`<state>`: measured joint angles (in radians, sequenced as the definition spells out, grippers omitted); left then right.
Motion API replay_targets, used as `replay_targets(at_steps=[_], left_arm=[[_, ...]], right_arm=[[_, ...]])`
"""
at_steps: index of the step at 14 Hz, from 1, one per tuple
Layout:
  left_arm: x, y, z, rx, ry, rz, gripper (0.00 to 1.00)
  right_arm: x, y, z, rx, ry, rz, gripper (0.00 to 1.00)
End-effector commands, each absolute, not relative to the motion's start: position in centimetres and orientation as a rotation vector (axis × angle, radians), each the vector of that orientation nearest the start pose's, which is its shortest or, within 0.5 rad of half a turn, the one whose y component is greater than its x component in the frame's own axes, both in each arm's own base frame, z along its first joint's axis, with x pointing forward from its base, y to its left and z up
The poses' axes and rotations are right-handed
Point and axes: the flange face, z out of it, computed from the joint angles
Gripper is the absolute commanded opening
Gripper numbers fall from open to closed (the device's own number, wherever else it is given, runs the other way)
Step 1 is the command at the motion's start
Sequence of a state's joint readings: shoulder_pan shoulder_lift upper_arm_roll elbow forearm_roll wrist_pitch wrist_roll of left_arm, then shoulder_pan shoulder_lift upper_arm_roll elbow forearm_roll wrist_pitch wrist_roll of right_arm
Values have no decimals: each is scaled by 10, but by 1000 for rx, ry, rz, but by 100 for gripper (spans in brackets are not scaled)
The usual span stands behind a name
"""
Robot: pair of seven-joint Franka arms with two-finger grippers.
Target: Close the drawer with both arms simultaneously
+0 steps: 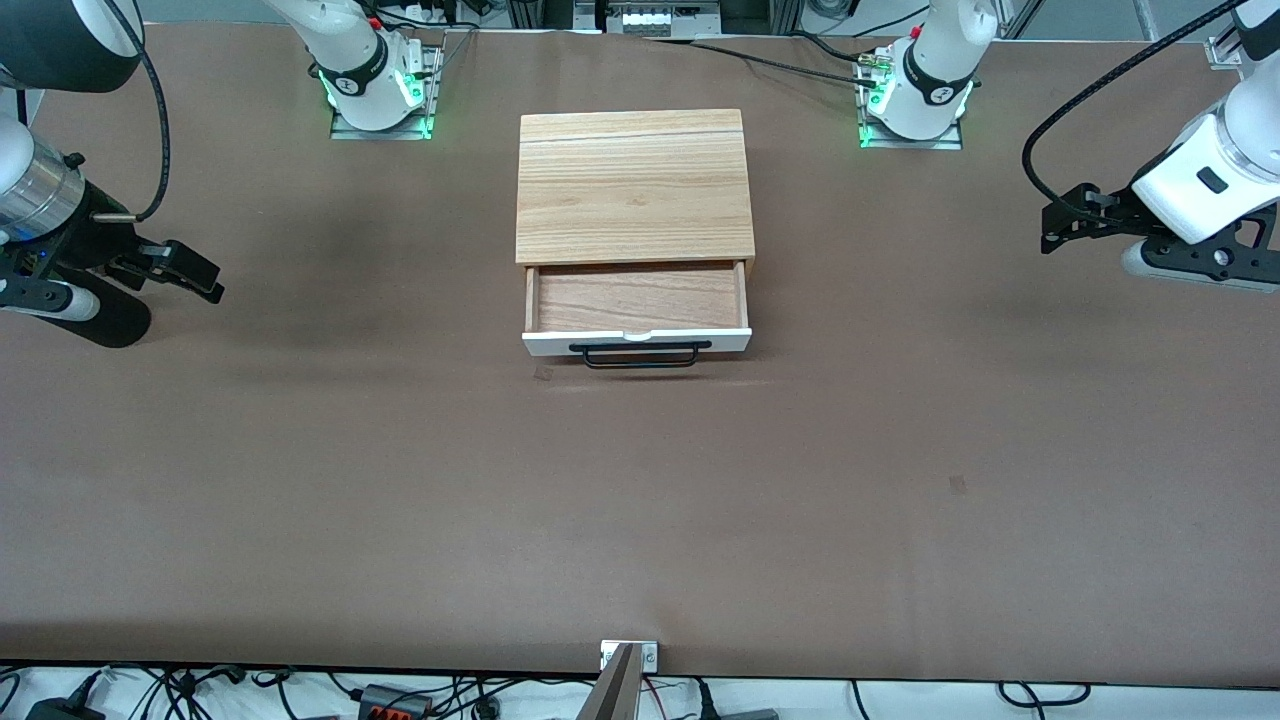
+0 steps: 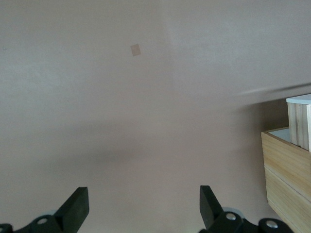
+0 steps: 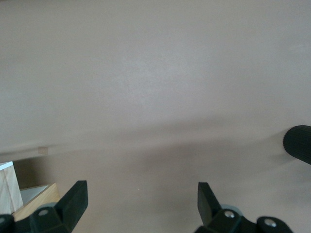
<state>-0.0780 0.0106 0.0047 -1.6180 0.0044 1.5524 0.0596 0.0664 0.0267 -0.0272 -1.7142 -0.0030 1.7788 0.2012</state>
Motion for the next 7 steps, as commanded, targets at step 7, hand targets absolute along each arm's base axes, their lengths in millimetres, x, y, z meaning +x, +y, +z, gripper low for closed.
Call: replay_targets(at_steps=[7], left_arm=[[553, -40, 596, -3114, 210, 184, 100]], right_arm=[[571, 23, 556, -3116, 227, -50, 100]])
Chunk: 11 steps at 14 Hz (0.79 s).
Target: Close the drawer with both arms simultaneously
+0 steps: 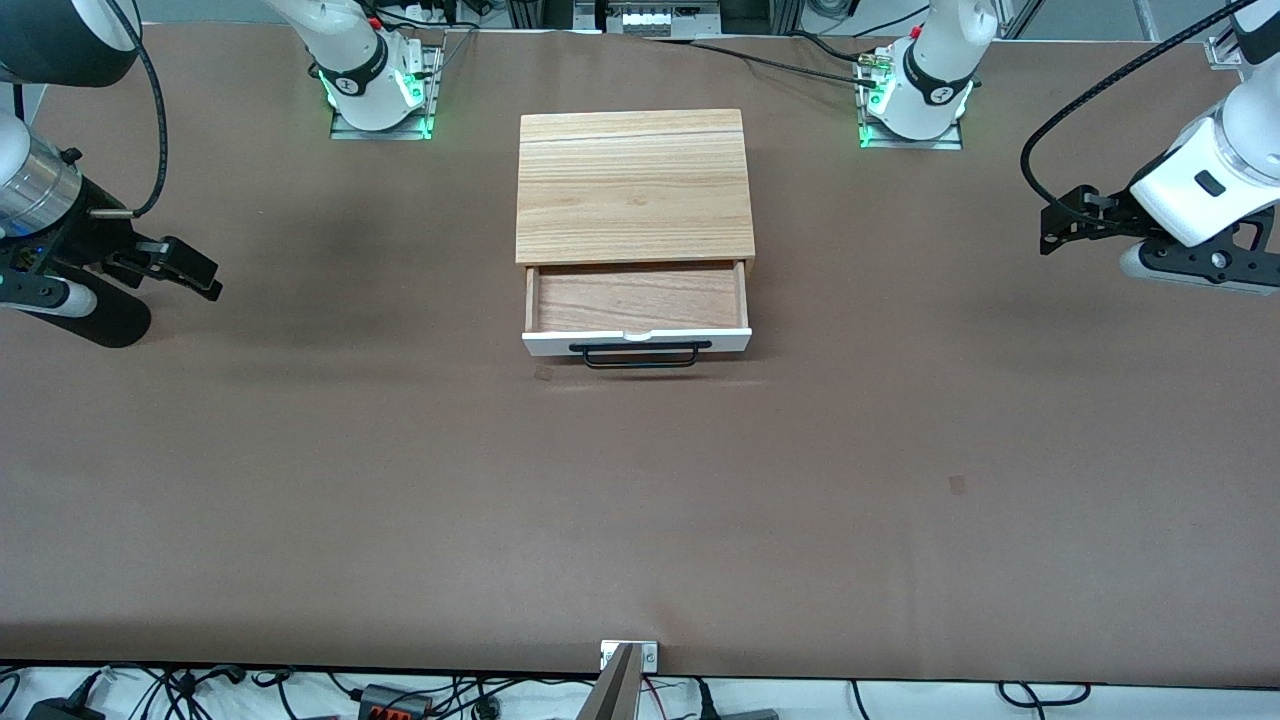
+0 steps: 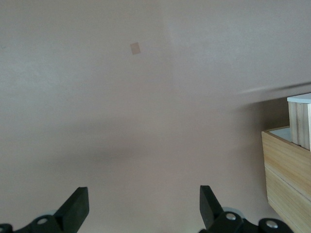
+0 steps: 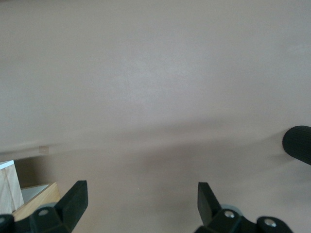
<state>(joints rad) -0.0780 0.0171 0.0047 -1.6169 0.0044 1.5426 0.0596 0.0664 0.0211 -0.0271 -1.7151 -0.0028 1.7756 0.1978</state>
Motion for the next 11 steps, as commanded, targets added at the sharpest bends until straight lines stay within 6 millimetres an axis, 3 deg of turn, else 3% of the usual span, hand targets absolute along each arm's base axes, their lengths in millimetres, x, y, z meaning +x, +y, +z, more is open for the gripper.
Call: replay_targets(at_steps=[1, 7, 9, 11], left_arm=[[550, -41, 592, -3111, 219, 239, 100], [553, -82, 584, -3094, 348, 359, 100], [559, -97, 570, -3136, 375, 405, 100], [578, -106, 542, -3212, 374, 372, 100]], right_arm=[[578, 29, 548, -3118, 215, -43, 100], [593, 31, 550, -3104, 230, -81, 100], [599, 39, 551, -3104, 215, -90, 100], [605, 49, 535, -3111, 192, -55, 100]])
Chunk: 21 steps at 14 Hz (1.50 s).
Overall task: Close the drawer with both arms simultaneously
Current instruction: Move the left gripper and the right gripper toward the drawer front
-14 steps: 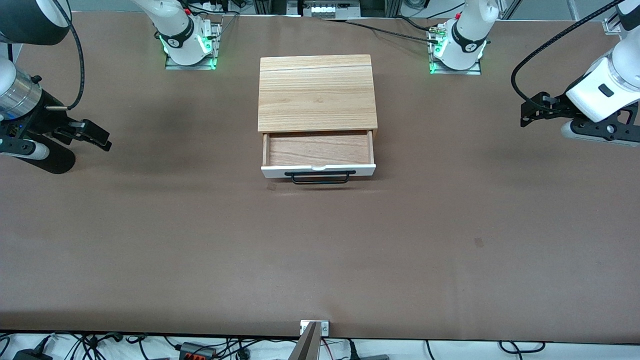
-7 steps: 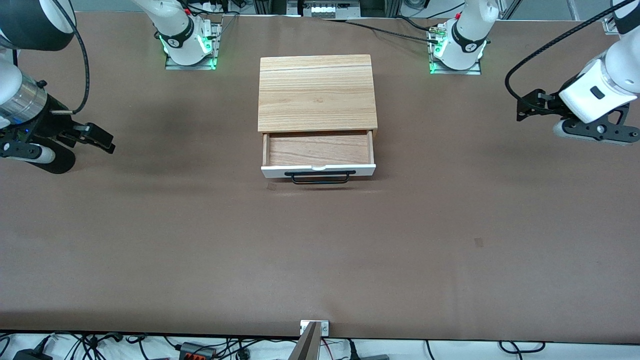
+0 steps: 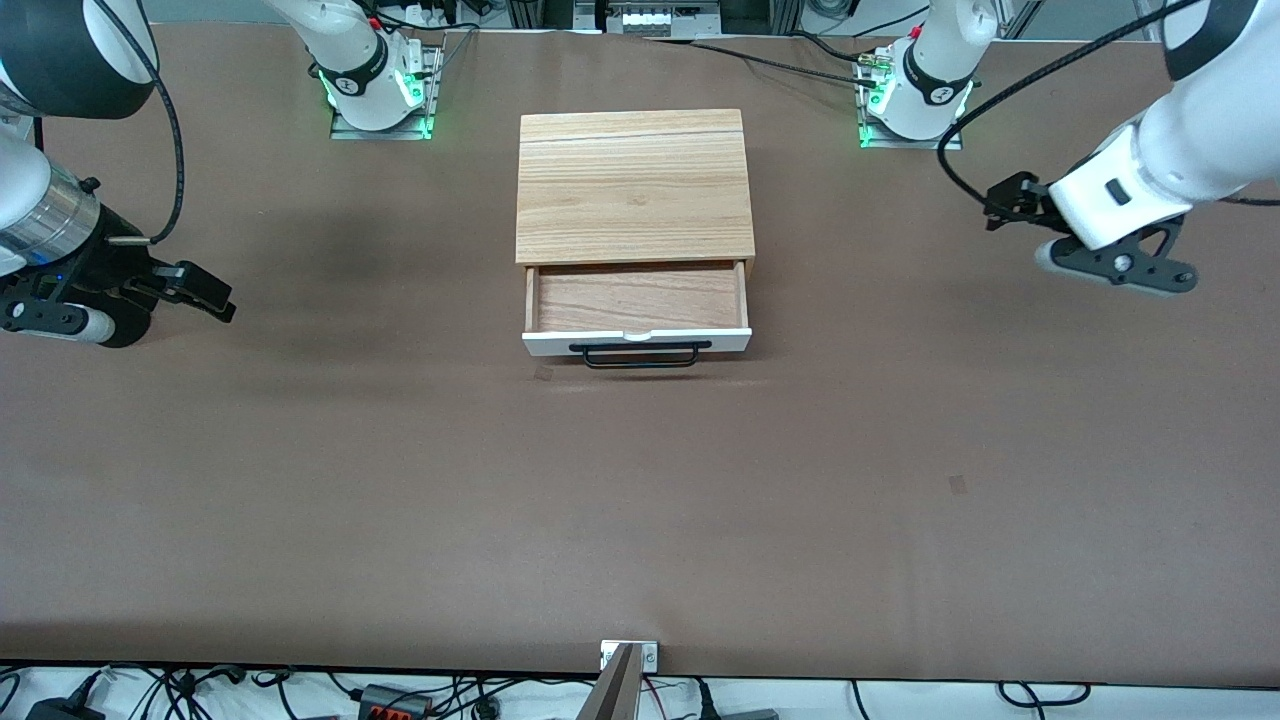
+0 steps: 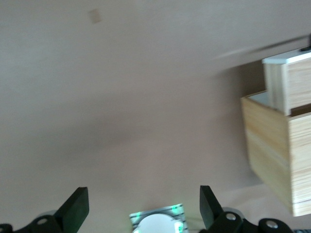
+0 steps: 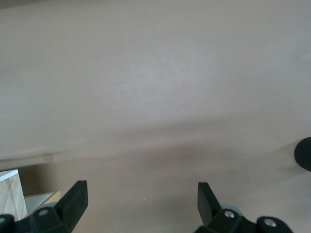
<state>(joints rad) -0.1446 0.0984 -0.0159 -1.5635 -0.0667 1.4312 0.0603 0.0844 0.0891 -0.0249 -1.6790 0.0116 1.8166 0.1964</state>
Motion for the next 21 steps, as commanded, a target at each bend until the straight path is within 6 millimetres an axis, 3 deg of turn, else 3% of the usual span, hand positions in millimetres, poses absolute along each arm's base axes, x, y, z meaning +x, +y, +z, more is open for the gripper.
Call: replay_targets(at_steps=[1, 4, 6, 8, 10, 11, 14, 17, 19, 21], left_arm=[[587, -112, 529, -3250, 371, 361, 100], [611, -131, 501, -3417, 325, 262, 100], [631, -142, 475, -3520, 257, 188, 100], [644, -172, 448, -3633, 189, 95, 100], [652, -205, 415, -3688, 142, 11, 100], [656, -216, 402, -3691, 124, -48, 100], [648, -258, 371, -3723, 188, 30, 100], [643, -285, 336, -3783, 136, 127, 100], [637, -302, 326, -3816, 84, 95, 100], [628, -304, 311, -3810, 38, 78, 100]], right_arm=[[607, 55, 533, -3112, 177, -55, 100], [634, 100, 480, -3114, 68, -88, 100], [645, 131, 458, -3100, 16, -163, 100], [649, 147, 441, -3091, -4, -169, 100], [657, 156, 427, -2890, 277, -128, 100], [661, 160, 413, -2818, 337, -91, 100], [678, 192, 374, -2804, 331, -85, 100], [674, 219, 342, -2744, 392, 16, 100], [672, 236, 331, -2755, 349, 31, 100], [662, 262, 331, -2761, 294, 52, 100]])
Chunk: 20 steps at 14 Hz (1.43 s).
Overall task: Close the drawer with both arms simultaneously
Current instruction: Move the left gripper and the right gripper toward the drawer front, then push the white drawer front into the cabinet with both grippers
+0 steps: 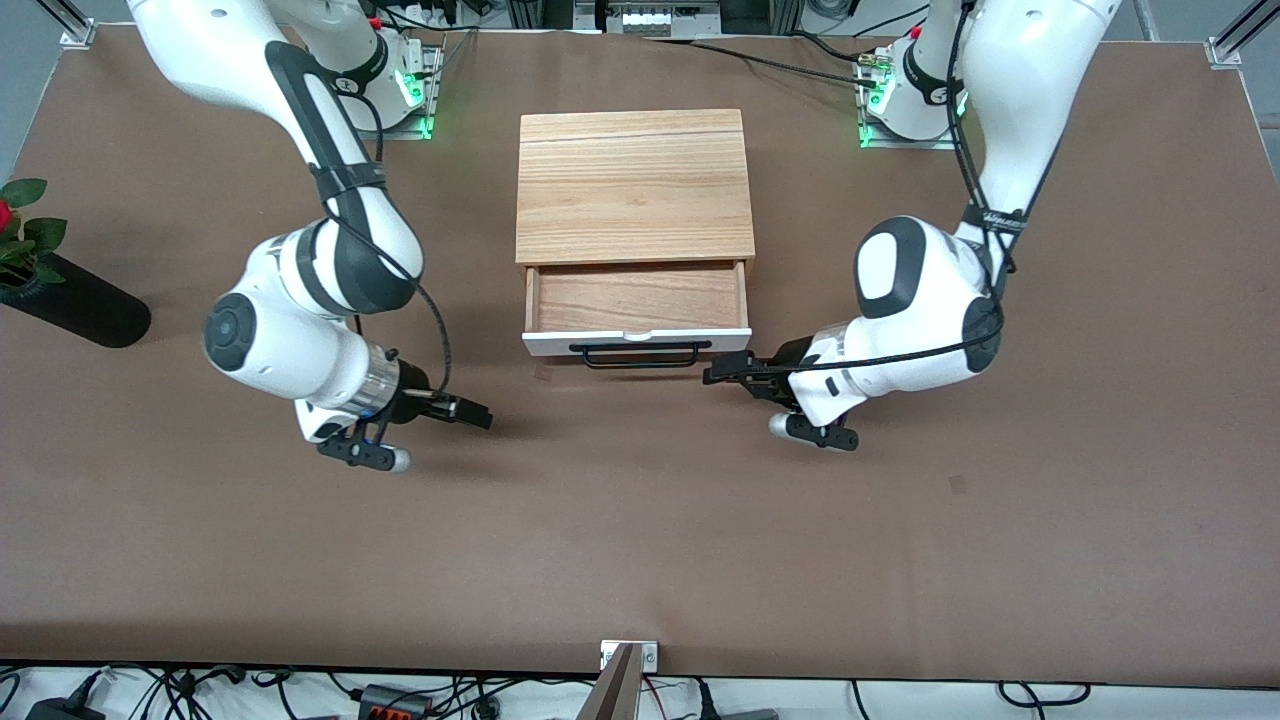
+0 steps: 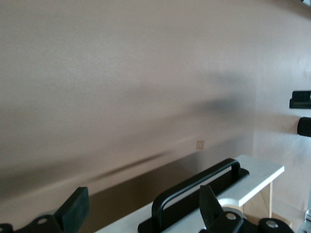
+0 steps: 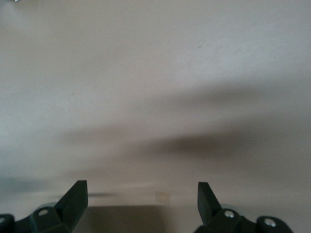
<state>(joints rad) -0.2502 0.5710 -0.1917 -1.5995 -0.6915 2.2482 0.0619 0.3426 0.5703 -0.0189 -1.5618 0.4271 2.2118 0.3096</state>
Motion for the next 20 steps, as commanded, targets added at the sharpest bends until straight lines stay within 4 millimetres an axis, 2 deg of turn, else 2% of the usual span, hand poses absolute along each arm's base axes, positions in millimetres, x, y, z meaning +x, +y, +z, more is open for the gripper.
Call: replay_targets(at_steps=[1, 2, 4, 6, 9, 13, 17, 20], left_arm=[[623, -307, 306, 2461, -7, -50, 100], [616, -312, 300, 2446, 13, -70, 100], [609, -315, 292, 2439, 22, -99, 100], [603, -315, 287, 2442, 24, -120, 100], [596, -317, 284, 2445, 14, -147, 100], [582, -319, 278, 2442, -11, -236, 100], [554, -320, 270, 2440, -50, -377, 100], [541, -321, 270, 2432, -74, -445, 100]], right_arm=[[657, 268, 326, -2764, 284, 72, 100], [647, 284, 321, -2768, 250, 107, 100], [634, 294, 305, -2786, 213, 236, 100], [622, 297, 298, -2792, 186, 357, 100], [609, 288, 293, -2789, 89, 532, 100], [596, 288, 290, -2780, 49, 678, 100], [586, 300, 287, -2736, 50, 740, 100], [577, 298, 285, -2702, 42, 846, 100]])
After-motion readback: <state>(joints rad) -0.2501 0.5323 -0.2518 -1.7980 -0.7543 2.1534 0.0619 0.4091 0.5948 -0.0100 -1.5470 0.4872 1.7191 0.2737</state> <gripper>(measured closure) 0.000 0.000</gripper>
